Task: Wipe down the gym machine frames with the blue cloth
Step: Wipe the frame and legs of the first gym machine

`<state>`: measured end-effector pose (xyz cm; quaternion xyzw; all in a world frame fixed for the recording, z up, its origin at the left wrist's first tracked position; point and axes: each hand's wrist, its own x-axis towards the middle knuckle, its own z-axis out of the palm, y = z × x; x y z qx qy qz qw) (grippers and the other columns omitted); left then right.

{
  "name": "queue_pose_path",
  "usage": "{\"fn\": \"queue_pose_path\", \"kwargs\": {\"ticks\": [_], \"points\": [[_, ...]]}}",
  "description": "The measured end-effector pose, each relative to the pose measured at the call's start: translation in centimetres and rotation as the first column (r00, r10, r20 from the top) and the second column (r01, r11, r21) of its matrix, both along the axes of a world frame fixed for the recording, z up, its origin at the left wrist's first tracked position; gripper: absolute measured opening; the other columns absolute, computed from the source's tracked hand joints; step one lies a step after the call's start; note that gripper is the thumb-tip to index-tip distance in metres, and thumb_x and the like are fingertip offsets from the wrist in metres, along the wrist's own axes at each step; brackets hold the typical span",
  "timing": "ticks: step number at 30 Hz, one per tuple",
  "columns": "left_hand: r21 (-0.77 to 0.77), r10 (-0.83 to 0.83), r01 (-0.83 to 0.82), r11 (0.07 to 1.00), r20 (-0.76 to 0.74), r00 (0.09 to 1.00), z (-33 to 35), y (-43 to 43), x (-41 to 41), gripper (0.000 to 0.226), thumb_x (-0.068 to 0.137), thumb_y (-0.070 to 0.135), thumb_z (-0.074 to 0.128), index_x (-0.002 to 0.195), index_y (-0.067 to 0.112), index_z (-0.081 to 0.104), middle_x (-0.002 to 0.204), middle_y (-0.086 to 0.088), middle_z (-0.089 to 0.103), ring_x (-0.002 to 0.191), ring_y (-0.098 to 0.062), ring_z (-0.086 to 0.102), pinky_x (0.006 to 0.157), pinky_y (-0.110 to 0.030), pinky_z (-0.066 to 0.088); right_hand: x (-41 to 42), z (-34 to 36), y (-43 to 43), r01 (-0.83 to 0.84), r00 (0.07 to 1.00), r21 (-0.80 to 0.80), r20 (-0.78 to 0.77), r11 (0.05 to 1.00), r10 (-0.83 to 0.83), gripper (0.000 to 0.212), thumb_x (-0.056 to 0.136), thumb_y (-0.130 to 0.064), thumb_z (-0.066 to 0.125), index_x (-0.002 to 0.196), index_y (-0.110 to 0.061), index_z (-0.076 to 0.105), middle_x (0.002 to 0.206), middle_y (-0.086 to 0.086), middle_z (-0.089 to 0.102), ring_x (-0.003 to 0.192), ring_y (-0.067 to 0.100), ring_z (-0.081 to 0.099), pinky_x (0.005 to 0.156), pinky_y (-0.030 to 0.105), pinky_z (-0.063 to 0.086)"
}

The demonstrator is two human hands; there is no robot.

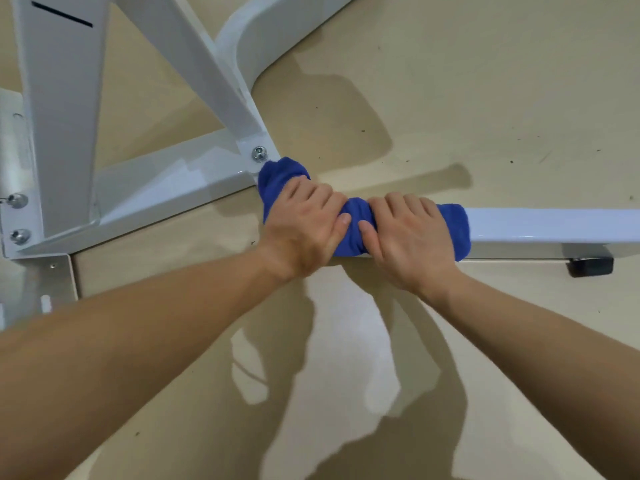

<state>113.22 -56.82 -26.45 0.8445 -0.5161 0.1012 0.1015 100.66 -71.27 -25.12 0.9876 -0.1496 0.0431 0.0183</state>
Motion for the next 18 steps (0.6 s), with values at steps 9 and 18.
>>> {"fn": "queue_pose_path", "kwargs": {"ticks": [9,18], "points": [[0.084,-0.171,0.173,0.981,-0.021,0.985,0.5,-1.2,-1.4,0.047,0.102,0.044,0.030,0.127,0.013,0.054,0.106,-0.003,0.061,0.092,-0.025,0.053,0.091,-0.038,0.039,-2.7,0.2,-3.1,0.134,0.991,-0.031,0.003,0.991,-0.134,0.047,0.098,-0.045,0.025,0.106,-0.011,0.057,0.094,0.008,0.056,0.084,0.032,0.049,0.084,0.044,0.038],[0.134,-0.325,0.332,0.934,-0.071,0.943,1.0,2.9,6.4,0.045,0.098,0.040,0.033,0.122,0.010,0.055,0.109,-0.006,0.057,0.101,-0.027,0.050,0.100,-0.039,0.035,3.4,-0.6,5.9,0.173,0.984,-0.043,0.046,0.984,-0.171,0.039,0.097,-0.040,0.035,0.094,-0.008,0.057,0.085,0.013,0.058,0.078,0.033,0.050,0.080,0.045,0.039]]}}
